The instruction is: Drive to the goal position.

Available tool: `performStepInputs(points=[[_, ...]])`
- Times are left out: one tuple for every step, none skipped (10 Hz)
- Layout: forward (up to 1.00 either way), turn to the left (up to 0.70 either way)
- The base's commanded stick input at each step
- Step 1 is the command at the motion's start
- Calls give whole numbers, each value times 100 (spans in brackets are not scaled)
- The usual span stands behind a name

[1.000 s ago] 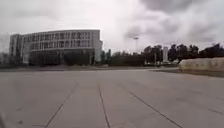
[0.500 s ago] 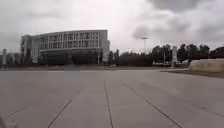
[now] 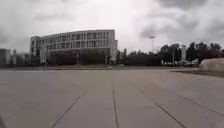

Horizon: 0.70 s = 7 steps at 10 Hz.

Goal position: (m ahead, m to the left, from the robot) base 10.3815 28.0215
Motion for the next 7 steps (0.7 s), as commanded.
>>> performStepInputs(points=[[45, 27], [45, 27], [53, 21], [60, 15], [60, 15], [60, 15], [60, 15]])
